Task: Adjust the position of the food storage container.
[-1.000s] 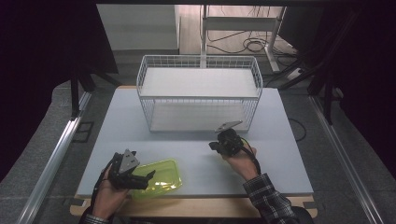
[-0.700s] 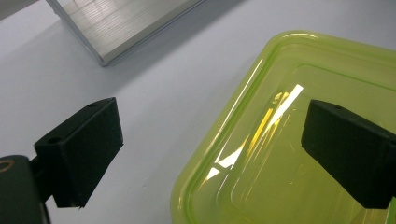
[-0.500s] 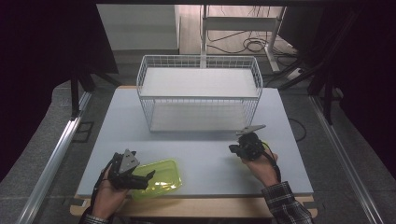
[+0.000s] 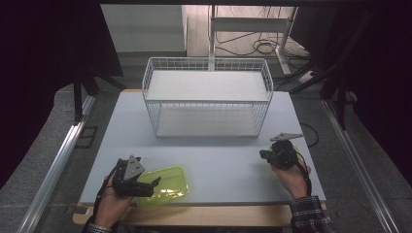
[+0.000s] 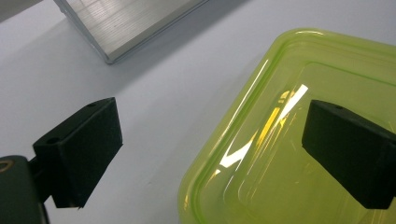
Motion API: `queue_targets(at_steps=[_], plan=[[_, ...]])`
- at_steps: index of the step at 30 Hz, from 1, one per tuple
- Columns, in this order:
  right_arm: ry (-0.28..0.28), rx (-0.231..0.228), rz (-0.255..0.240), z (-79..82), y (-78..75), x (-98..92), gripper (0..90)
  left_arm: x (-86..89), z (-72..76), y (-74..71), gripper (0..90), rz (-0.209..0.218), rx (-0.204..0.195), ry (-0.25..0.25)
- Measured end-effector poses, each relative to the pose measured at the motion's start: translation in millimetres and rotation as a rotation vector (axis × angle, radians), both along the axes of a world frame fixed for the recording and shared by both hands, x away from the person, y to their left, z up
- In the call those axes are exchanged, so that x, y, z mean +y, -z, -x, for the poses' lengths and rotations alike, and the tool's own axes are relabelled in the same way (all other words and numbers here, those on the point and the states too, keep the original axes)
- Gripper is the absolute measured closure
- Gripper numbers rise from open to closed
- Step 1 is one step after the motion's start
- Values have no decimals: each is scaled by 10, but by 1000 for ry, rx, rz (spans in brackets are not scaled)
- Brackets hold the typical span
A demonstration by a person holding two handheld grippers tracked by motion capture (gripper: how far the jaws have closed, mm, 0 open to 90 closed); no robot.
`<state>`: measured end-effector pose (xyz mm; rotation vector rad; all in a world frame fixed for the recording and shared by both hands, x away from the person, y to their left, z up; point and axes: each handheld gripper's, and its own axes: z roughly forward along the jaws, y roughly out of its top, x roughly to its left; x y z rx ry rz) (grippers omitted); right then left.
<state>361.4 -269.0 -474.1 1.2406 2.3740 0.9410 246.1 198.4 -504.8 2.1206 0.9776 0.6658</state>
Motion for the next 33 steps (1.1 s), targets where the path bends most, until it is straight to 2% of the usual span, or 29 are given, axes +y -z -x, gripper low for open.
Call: queue_targets(at_steps=[3, 6, 7, 8, 11, 12, 18, 19, 20, 21, 23, 24, 25, 26, 27, 30, 31, 33], plan=[[-3, -11, -7, 24, -7, 16, 879, 5, 1, -1, 53, -25, 3, -17], [-15, -17, -12, 48, -11, 52, 876, 24, 10, -8, 64, -31, 11, -26], [-30, -23, -13, 74, -15, 91, 872, 64, 24, -24, 66, -5, 26, -19], [-30, -23, -13, 74, -15, 91, 872, 64, 24, -24, 67, -5, 26, -19], [-51, -34, -14, 112, -18, 143, 859, 123, 61, -61, 80, 46, 31, -28], [-55, -33, -17, 126, -18, 158, 851, 142, 74, -76, 94, 49, 29, -31], [-76, -44, -27, 197, -2, 228, 793, 197, 157, -103, 341, 45, 68, -38], [-76, -46, -29, 207, 1, 238, 782, 203, 171, -104, 341, 43, 78, -46], [-78, -46, -32, 216, 2, 246, 772, 207, 185, -100, 383, 47, 84, -57], [-82, -48, -35, 234, 4, 260, 752, 226, 216, -94, 471, 54, 99, -71], [-86, -51, -38, 248, 9, 275, 735, 242, 232, -92, 570, 59, 105, -78], [-86, -51, -38, 248, 9, 275, 735, 260, 251, -89, 570, 74, 106, -89], [-91, -50, -39, 259, 17, 293, 715, 318, 289, -86, 682, 100, 118, -96], [-91, -50, -39, 259, 17, 293, 715, 318, 289, -86, 733, 100, 118, -96], [-96, -50, -39, 265, 21, 302, 705, 350, 308, -81, 733, 110, 124, -98], [-105, -46, -38, 285, 34, 335, 684, 433, 356, -39, 869, 118, 141, -95], [-115, -45, -41, 302, 39, 359, 674, 453, 366, -14, 900, 113, 153, -90], [-119, -43, -44, 314, 40, 372, 670, 472, 381, 39, 900, 86, 182, -80]])
